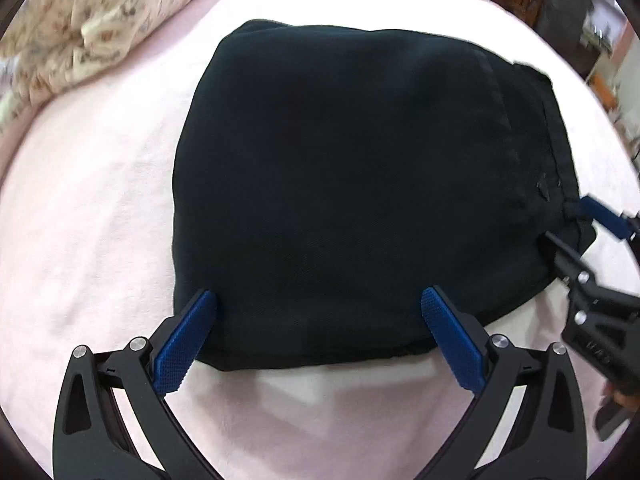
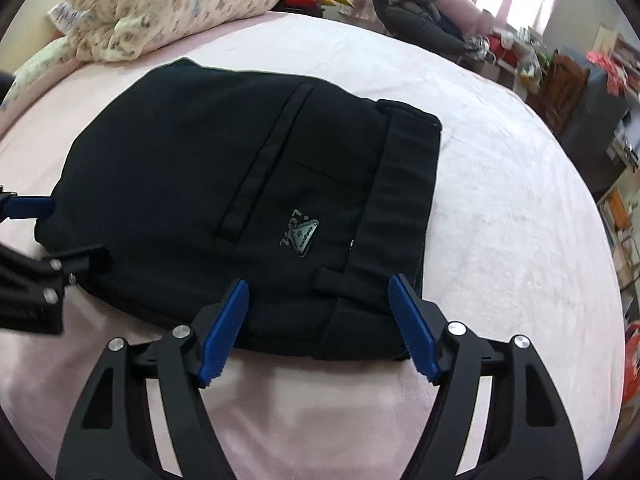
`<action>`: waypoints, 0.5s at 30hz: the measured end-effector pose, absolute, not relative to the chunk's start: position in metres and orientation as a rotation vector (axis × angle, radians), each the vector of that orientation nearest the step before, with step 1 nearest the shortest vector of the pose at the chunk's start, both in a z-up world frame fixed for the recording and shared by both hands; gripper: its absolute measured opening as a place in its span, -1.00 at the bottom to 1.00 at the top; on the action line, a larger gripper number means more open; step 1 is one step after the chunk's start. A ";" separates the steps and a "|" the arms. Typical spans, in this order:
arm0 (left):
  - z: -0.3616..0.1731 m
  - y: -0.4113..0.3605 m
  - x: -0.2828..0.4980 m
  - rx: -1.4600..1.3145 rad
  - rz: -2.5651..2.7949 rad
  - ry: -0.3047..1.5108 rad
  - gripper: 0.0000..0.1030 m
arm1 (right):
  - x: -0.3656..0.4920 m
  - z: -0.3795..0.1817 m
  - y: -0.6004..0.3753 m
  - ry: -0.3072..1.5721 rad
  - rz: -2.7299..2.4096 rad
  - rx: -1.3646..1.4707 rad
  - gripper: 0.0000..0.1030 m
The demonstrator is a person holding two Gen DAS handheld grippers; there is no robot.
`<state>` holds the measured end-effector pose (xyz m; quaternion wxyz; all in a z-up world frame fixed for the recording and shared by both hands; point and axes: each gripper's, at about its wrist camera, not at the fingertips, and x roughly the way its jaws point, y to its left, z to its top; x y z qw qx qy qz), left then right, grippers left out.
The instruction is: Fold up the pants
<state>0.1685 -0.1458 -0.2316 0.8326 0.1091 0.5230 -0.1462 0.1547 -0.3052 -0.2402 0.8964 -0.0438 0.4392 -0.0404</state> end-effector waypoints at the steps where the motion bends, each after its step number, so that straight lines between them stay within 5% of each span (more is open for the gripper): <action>1: -0.229 -0.146 0.170 0.232 -0.311 1.117 0.97 | 0.156 -0.239 -0.307 0.910 -0.079 -0.078 0.42; 9: -0.198 -0.124 0.158 0.220 -0.308 1.028 0.97 | 0.126 -0.199 -0.332 0.792 -0.070 0.119 0.43; 15: -0.218 -0.125 0.151 0.207 -0.300 1.126 0.97 | 0.134 -0.232 -0.317 0.922 -0.048 0.025 0.45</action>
